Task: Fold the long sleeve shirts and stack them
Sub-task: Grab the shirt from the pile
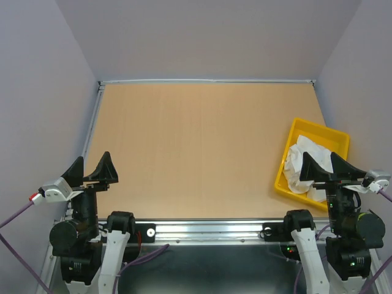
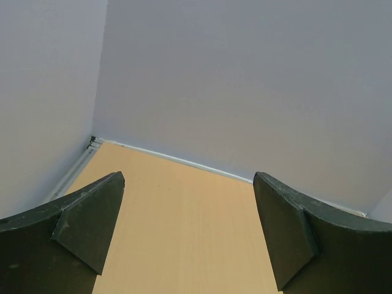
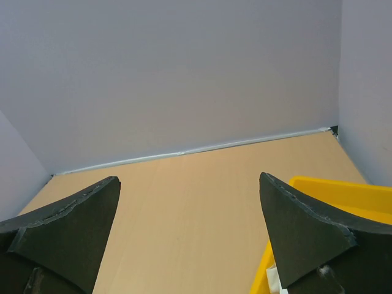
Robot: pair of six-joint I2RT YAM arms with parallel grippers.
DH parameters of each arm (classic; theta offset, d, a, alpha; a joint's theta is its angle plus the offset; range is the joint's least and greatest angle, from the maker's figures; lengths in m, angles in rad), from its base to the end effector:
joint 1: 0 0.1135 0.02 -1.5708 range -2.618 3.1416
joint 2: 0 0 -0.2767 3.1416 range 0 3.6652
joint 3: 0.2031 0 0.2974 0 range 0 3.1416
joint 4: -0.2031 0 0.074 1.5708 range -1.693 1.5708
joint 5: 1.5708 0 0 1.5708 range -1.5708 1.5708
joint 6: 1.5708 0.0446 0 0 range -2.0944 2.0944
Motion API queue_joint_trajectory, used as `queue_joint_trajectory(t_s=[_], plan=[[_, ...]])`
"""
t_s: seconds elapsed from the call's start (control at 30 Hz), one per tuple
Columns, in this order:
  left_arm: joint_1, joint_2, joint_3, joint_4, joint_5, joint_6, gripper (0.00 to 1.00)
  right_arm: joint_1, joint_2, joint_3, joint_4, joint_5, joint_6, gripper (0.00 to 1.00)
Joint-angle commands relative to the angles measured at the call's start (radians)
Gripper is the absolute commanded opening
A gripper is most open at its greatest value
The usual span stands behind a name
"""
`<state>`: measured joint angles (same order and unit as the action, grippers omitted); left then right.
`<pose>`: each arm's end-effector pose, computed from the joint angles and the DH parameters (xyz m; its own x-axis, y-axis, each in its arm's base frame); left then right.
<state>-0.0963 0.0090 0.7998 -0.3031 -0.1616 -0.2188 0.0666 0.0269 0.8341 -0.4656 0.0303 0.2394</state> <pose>0.0104 0.0062 0.4206 0.4654 -0.2602 -0.8460 0.0558 0.9625 -0.2653 0.0133 -0.0005 0.4126 0.3157 0.2586 -0.9129 -0.1162 0.9654 0.2333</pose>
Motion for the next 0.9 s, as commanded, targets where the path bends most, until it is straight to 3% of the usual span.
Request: queue_joint_trajectory(t_s=[0.0, 0.4, 0.87], plan=[[0.004, -0.196, -0.007, 0.044, -0.003, 0.002, 0.99, 0.006, -0.007, 0.011, 0.001, 0.010, -0.003, 1.00], [0.004, -0.133, -0.057, 0.068, 0.025, -0.060, 0.99, 0.004, 0.074, -0.035, 0.004, 0.112, 0.103, 1.00], [0.003, 0.175, -0.120, 0.134, 0.076, -0.102, 0.99, 0.006, 0.692, 0.158, -0.163, 0.295, 0.319, 1.00]])
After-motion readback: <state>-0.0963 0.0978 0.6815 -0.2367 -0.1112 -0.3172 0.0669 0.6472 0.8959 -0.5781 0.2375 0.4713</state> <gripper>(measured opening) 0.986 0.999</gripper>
